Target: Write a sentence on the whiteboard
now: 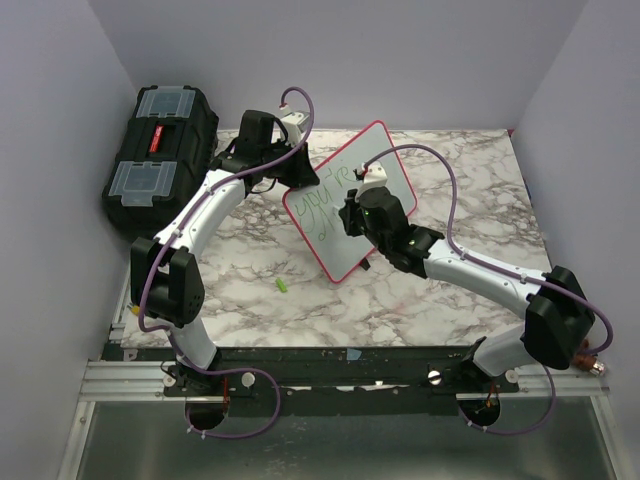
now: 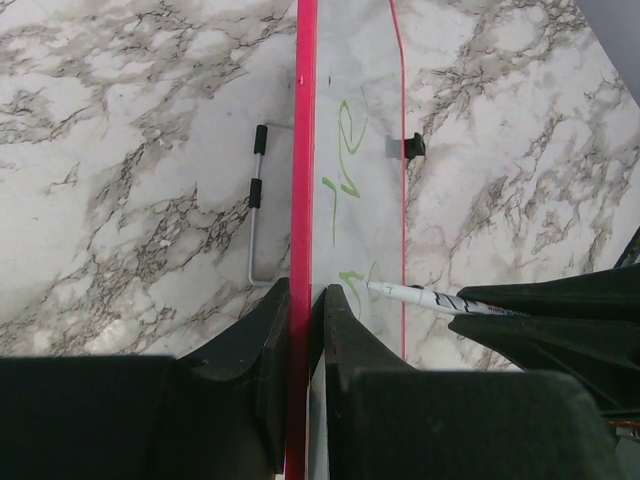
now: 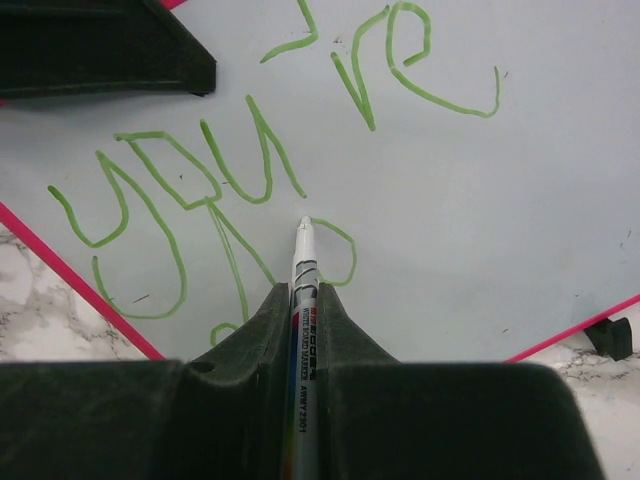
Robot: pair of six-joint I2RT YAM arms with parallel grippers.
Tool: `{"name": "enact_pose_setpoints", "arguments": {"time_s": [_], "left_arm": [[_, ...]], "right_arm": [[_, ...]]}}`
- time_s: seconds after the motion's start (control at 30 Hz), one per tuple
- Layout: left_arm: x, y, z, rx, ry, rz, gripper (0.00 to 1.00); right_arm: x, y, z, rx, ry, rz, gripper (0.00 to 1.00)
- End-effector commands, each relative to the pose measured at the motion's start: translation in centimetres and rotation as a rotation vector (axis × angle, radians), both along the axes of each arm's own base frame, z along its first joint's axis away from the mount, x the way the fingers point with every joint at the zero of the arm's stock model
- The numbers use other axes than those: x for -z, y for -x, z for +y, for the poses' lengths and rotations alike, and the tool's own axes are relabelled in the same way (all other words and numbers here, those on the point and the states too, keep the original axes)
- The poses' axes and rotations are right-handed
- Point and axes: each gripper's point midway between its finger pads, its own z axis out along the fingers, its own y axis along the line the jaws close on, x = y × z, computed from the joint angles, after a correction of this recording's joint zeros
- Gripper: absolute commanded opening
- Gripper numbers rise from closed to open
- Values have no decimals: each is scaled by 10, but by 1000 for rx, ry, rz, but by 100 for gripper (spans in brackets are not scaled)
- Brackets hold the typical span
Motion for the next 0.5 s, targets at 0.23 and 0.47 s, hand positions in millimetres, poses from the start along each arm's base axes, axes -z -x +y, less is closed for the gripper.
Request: {"name": "enact_pose_setpoints", "arguments": {"time_s": [0.23,0.47], "left_arm": [[32,19,-9,77,-58,75,0],[29,19,-10,79,-55,72,0]], "right_arm": [[32,18,10,-80,-15,96,1],[43,26,2,-74,0,123,1]]}}
